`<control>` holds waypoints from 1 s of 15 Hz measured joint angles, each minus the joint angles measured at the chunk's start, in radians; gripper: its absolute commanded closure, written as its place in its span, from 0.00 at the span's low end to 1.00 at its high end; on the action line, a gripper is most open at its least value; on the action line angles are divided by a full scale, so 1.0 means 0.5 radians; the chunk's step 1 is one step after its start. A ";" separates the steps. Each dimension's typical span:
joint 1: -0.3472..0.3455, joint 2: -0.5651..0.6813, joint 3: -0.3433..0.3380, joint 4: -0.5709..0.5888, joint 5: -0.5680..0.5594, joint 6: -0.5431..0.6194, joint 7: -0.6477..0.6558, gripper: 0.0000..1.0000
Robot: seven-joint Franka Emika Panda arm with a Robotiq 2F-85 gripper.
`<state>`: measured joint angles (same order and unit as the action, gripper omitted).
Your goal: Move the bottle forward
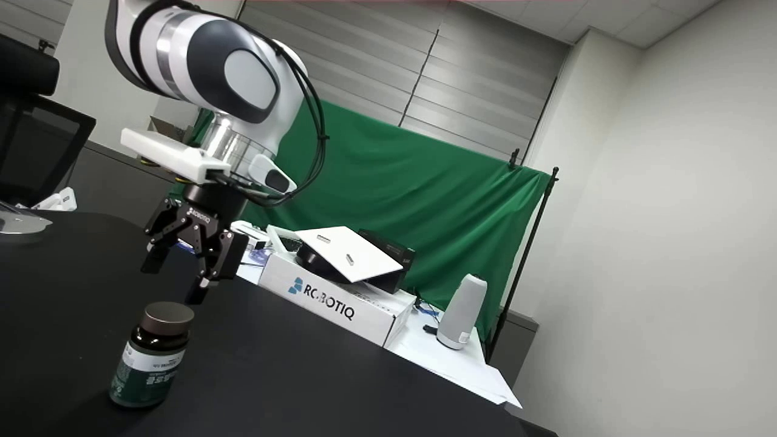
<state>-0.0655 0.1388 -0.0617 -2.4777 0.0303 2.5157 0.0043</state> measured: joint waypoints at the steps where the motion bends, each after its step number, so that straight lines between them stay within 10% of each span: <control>1: 0.003 0.014 0.001 -0.011 0.001 0.049 0.000 0.00; 15: 0.014 0.138 -0.011 -0.028 -0.064 0.256 0.065 0.00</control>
<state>-0.0586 0.2078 -0.0673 -2.4919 -0.0015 2.6438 0.0369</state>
